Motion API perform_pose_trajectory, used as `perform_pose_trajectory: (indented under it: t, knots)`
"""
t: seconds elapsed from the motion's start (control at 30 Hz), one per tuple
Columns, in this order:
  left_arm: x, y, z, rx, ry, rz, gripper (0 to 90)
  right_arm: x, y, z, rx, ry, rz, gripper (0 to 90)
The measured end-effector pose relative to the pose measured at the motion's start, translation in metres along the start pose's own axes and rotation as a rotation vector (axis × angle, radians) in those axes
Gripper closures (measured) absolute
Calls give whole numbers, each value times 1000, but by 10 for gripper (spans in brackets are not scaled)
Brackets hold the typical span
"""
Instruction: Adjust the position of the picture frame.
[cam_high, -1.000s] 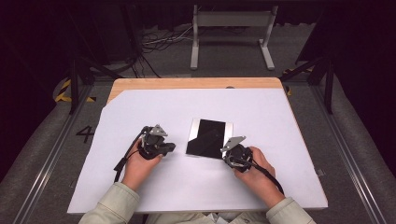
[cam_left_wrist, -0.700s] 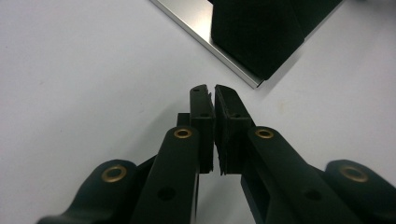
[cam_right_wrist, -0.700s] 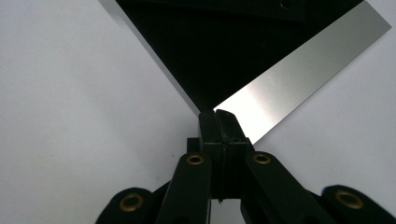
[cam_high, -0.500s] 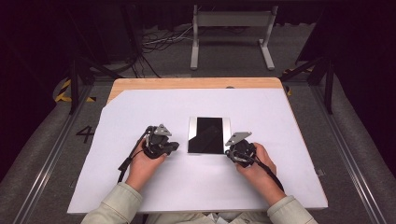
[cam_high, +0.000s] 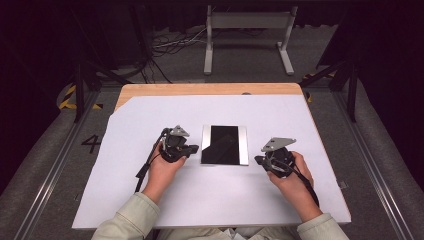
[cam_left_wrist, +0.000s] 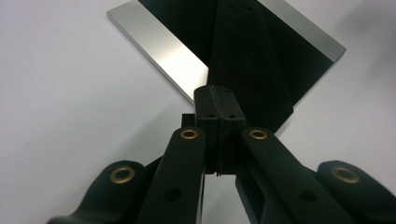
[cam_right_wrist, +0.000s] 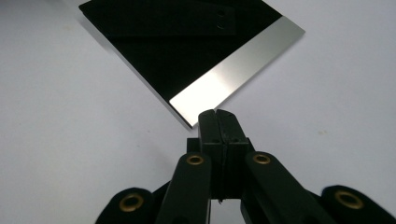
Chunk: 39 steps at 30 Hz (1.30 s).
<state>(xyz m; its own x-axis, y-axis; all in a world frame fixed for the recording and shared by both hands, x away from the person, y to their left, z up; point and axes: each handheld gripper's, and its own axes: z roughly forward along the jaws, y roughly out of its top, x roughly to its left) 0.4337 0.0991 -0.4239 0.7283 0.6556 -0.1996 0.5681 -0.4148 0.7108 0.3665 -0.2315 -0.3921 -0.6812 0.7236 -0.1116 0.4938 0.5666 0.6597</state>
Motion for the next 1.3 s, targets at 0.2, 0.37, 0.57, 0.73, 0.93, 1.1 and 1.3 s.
perform_pose_trajectory:
  t: [0.2, 0.37, 0.57, 0.73, 0.93, 1.1, 1.3]
  knots:
    - [14, -1, 6, -38, -45, -108, 900, -8, -7, -5, -6, -5, 35, 900]
    - [12, 5, 12, -19, -24, -86, 900, -11, -13, -10, -5, -17, 51, 900]
    - [6, 13, 27, 15, 9, -46, 900, -13, -19, -13, -2, -26, 65, 900]
    - [13, 12, 32, 21, 8, -79, 900, -15, -22, -14, 0, -31, 72, 900]
    - [14, 11, 35, 33, -10, -74, 900, -14, -23, -16, -1, -35, 73, 900]
    - [9, 12, 36, 37, -12, -50, 900, -14, -23, -17, -4, -34, 72, 900]
    - [11, 11, 36, 42, -41, -63, 900, -15, -23, -18, -8, -37, 73, 900]
